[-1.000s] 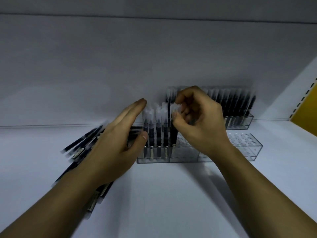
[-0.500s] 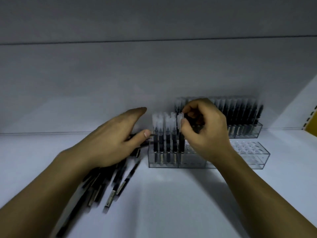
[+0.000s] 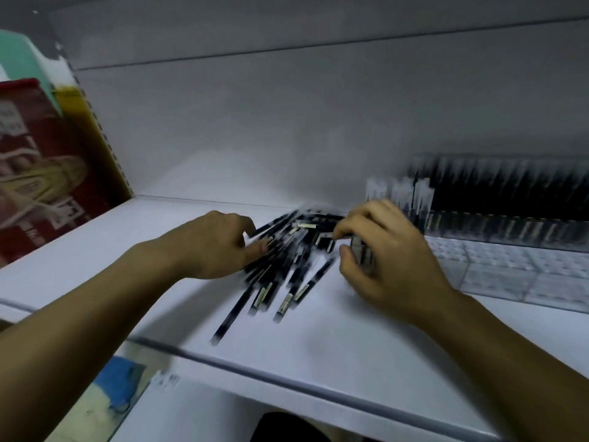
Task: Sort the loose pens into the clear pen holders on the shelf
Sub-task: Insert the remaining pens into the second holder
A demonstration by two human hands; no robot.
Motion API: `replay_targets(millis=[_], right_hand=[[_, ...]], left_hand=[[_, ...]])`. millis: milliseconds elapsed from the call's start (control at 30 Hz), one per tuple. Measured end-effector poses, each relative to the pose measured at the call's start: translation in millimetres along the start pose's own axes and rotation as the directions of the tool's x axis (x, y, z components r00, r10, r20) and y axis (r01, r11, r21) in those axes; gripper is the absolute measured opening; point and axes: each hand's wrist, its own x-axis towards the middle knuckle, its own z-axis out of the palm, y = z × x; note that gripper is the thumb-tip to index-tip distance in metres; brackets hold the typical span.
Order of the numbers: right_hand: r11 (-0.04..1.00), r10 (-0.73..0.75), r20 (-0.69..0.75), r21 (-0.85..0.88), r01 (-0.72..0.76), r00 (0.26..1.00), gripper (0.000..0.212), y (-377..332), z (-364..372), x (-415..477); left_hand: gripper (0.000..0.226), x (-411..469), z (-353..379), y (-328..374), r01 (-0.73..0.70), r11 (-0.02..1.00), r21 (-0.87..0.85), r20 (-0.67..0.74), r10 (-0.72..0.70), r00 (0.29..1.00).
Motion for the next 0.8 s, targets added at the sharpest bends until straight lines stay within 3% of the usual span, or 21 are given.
replay_targets(millis=[167,267,367,467,533,633,800], right_hand=[[0.990,0.110,0.269,0.061,-0.131,0.957,0.022,3.8,22.5,-18.3],[0.987,0.119,0.380,0.054,-0.150,0.917,0.028,-0.1,29.1,-21.6],[0.986,0.112,0.467,0.060,-0.158,0.877,0.033,-5.4,33.3,-22.8],[0.980,0.120,0.490,0.080,-0.181,0.864,0.034,-6.7,36.7,-24.3],[0.975,0.119,0.480,0.108,-0.193,0.869,0.033,-5.8,37.3,-25.6],[0.974,0.129,0.492,0.100,-0.203,0.861,0.034,-6.1,39.8,-25.9],[0.971,0.147,0.505,0.088,-0.220,0.850,0.021,-4.1,44.0,-26.5]], left_hand=[[0.051,-6.1,-1.8,2.8,0.056,0.996,0.065,0.038,-0.058,0.998],[0.054,-17.1,5.2,7.2,0.073,0.994,0.083,0.132,-0.084,0.988],[0.040,-28.7,18.9,6.2,0.103,0.995,-0.012,0.158,-0.100,0.982],[0.024,-34.4,26.1,-4.1,0.137,0.954,-0.265,0.169,-0.094,0.981],[0.030,-37.8,26.5,-10.7,0.149,0.933,-0.328,0.191,-0.089,0.978],[0.035,-41.3,28.2,-16.7,0.151,0.951,-0.269,0.199,-0.098,0.975],[0.018,-45.8,21.5,-32.1,0.105,0.982,-0.155,0.205,-0.072,0.976]])
